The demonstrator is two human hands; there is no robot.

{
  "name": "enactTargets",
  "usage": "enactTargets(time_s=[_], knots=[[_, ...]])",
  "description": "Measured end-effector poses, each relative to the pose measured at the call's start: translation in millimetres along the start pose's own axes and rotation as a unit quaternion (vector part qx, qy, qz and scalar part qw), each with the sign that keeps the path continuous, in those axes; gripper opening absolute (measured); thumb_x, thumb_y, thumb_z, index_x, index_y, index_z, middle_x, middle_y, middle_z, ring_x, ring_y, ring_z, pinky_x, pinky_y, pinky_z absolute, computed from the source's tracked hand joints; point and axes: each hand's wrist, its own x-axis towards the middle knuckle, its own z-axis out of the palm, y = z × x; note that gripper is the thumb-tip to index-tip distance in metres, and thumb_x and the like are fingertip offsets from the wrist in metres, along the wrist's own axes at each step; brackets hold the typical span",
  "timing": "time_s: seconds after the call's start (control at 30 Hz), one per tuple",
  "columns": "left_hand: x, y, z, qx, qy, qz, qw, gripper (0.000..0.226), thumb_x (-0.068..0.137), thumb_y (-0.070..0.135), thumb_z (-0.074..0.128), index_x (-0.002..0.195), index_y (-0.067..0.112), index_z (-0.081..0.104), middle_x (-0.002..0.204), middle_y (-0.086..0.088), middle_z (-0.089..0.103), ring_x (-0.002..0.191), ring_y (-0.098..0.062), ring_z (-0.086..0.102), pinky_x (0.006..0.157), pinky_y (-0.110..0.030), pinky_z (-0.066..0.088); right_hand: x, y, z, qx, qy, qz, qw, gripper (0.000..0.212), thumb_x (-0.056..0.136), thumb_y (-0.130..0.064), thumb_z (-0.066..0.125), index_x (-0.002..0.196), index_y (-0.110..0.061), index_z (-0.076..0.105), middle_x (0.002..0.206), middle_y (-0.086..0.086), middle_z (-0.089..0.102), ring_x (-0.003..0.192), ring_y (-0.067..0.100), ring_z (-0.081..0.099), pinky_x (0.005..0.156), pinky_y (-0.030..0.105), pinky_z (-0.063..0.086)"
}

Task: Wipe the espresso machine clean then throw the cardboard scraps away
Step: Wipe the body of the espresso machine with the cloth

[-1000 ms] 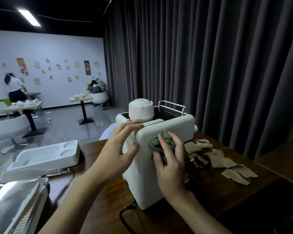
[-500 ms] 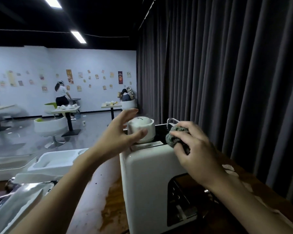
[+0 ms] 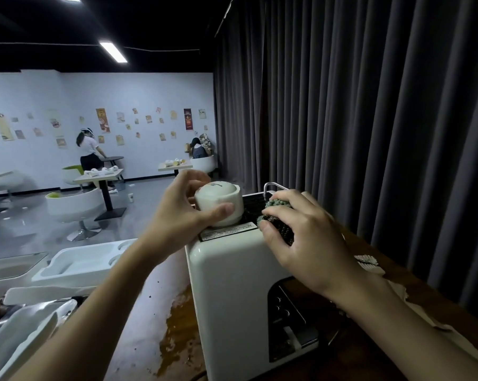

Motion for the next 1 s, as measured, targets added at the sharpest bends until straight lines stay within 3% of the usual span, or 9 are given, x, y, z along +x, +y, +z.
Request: enactTargets(time_s=[0.1, 0.17, 0.27, 0.33, 0.4, 0.53, 0.67, 0.8, 1.0], knots=[[1.1, -0.6, 3.3, 0.050, 0.004, 0.027, 0.998, 0.064, 0.069, 0.031, 0.087, 0.118, 0.023, 0.047, 0.104, 0.009, 0.056, 0.080, 0.015, 0.058, 0.064, -0.008, 0.047, 0.5, -2.4, -0.6, -0.003, -0.003, 0.009, 1.000, 0.032, 0.089, -0.035, 0.054, 0.098, -0.011, 0.073, 0.109, 0.000, 0.063, 0.104, 0.015, 0.056, 0.090, 0.025, 0.044], [1.4, -3.4, 0.1, 0.043, -0.029, 0.023, 0.998, 0.084, 0.063, 0.047, 0.089, 0.130, 0.030, 0.042, 0.117, 0.011, 0.054, 0.092, 0.022, 0.055, 0.071, -0.004, 0.047, 0.3, -3.7, -0.6, -0.004, -0.001, 0.010, 1.000, 0.032, 0.089, -0.035, 0.053, 0.098, -0.011, 0.073, 0.108, -0.001, 0.063, 0.103, 0.014, 0.056, 0.090, 0.024, 0.044], [0.5, -10.8, -7.3, 0.010, -0.066, 0.005, 0.998, 0.095, 0.056, 0.062, 0.082, 0.138, 0.038, 0.041, 0.134, 0.010, 0.058, 0.121, -0.002, 0.058, 0.094, -0.026, 0.053, -0.3, -4.6, -0.1, -0.010, -0.004, 0.017, 1.000, 0.034, 0.090, -0.036, 0.052, 0.099, -0.011, 0.073, 0.109, -0.001, 0.063, 0.104, 0.014, 0.056, 0.091, 0.026, 0.045], [-1.2, -14.5, -8.9, -0.005, -0.066, 0.005, 0.998, 0.089, 0.056, 0.060, 0.080, 0.134, 0.036, 0.044, 0.128, 0.004, 0.063, 0.114, -0.013, 0.064, 0.079, -0.029, 0.059, -0.6, -4.6, 0.2, -0.014, -0.004, 0.022, 1.000, 0.035, 0.090, -0.037, 0.052, 0.100, -0.011, 0.073, 0.109, -0.001, 0.063, 0.103, 0.015, 0.056, 0.090, 0.028, 0.046], [-1.1, -17.3, -9.5, -0.011, -0.052, 0.006, 0.999, 0.086, 0.055, 0.061, 0.080, 0.128, 0.034, 0.044, 0.127, 0.000, 0.061, 0.110, -0.014, 0.064, 0.073, -0.025, 0.058, -0.3, -5.5, 0.8, -0.018, -0.002, 0.026, 0.999, 0.034, 0.089, -0.037, 0.052, 0.100, -0.012, 0.073, 0.109, -0.002, 0.063, 0.101, 0.015, 0.056, 0.089, 0.027, 0.046], [3.3, -21.8, -13.1, -0.049, -0.095, -0.011, 0.994, 0.083, 0.060, 0.054, 0.078, 0.134, 0.040, 0.043, 0.132, 0.000, 0.061, 0.120, -0.019, 0.061, 0.098, -0.041, 0.054, -0.6, -7.2, 2.5, -0.027, -0.004, 0.034, 0.999, 0.037, 0.089, -0.038, 0.050, 0.100, -0.011, 0.073, 0.111, -0.002, 0.063, 0.102, 0.013, 0.055, 0.090, 0.022, 0.043], [5.9, -19.7, -10.7, -0.034, -0.080, -0.003, 0.996, 0.087, 0.055, 0.058, 0.082, 0.128, 0.041, 0.039, 0.126, 0.001, 0.059, 0.112, -0.020, 0.063, 0.089, -0.042, 0.059, -0.4, -8.4, 3.5, -0.030, -0.001, 0.046, 0.999, 0.037, 0.089, -0.038, 0.051, 0.099, -0.011, 0.074, 0.111, -0.001, 0.063, 0.102, 0.016, 0.056, 0.091, 0.028, 0.046], [2.7, -19.5, -8.6, -0.037, -0.090, 0.009, 0.995, 0.103, 0.053, 0.060, 0.083, 0.140, 0.042, 0.029, 0.131, 0.005, 0.053, 0.115, -0.016, 0.061, 0.077, -0.033, 0.061, -0.5, -9.7, 4.7, -0.035, 0.005, 0.047, 0.998, 0.034, 0.088, -0.037, 0.052, 0.098, -0.012, 0.073, 0.110, -0.002, 0.063, 0.102, 0.016, 0.057, 0.091, 0.026, 0.044], [-0.7, -28.5, -12.7, -0.020, -0.064, 0.006, 0.998, 0.099, 0.055, 0.062, 0.081, 0.137, 0.043, 0.028, 0.129, 0.002, 0.055, 0.123, -0.016, 0.055, 0.103, -0.044, 0.050, -0.6, -10.8, 6.1, -0.042, 0.007, 0.063, 0.997, 0.037, 0.088, -0.040, 0.050, 0.098, -0.013, 0.074, 0.111, -0.002, 0.064, 0.103, 0.015, 0.056, 0.090, 0.024, 0.044]])
